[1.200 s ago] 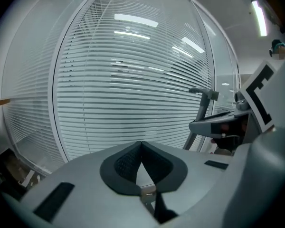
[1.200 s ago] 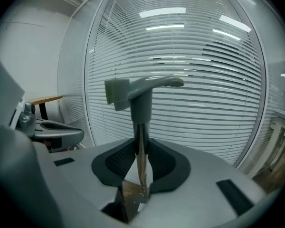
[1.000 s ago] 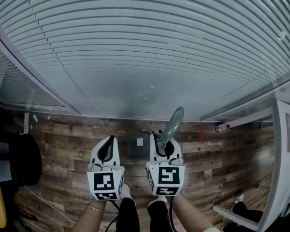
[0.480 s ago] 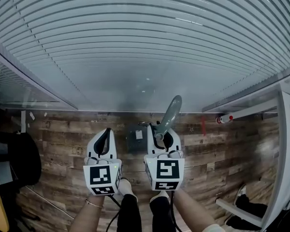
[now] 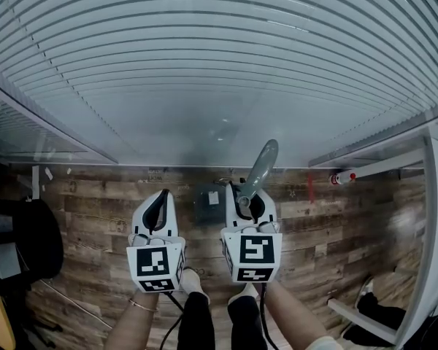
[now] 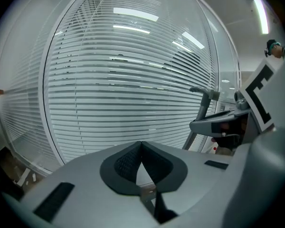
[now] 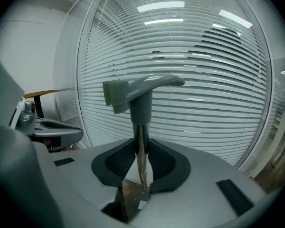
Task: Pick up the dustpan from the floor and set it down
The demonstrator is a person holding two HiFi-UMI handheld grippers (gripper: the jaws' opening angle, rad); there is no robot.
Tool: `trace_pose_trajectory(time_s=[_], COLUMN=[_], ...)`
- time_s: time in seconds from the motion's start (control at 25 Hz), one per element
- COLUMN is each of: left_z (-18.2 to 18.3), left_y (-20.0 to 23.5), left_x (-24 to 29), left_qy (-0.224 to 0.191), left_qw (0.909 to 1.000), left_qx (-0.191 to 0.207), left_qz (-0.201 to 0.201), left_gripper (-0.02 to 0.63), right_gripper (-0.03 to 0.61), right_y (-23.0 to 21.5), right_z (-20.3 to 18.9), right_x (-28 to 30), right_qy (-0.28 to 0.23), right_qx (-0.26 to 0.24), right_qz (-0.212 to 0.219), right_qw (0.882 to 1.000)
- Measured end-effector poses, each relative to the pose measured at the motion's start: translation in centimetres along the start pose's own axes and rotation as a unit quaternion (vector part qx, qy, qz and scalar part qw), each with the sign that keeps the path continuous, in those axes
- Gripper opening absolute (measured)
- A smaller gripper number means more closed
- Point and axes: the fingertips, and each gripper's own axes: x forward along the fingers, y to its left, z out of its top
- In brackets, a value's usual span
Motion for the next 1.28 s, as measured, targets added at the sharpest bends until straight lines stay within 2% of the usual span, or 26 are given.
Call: trace_pose_trajectory(time_s=[0.56, 1.28], left_z=[-0.5, -1.2], left_y=[-0.5, 0.3], left_x=[1.0, 0.9], left_qy=[0.004, 0.014], left_qw=[0.9999, 0.9999], left_qx=[0.012, 0.002], left_qz=[-0.004, 0.005], left_gripper=[0.018, 0.018], right_gripper=[0.100, 0.101], right_y=[-0.8, -2.8], right_z=[-0.6, -0.6], right_x=[2.2, 4.7], right_qy=[0.003, 0.010], right_qx=[0.005, 0.019], right_qz=[-0.009, -0.011], right_qw=[1.000, 1.000])
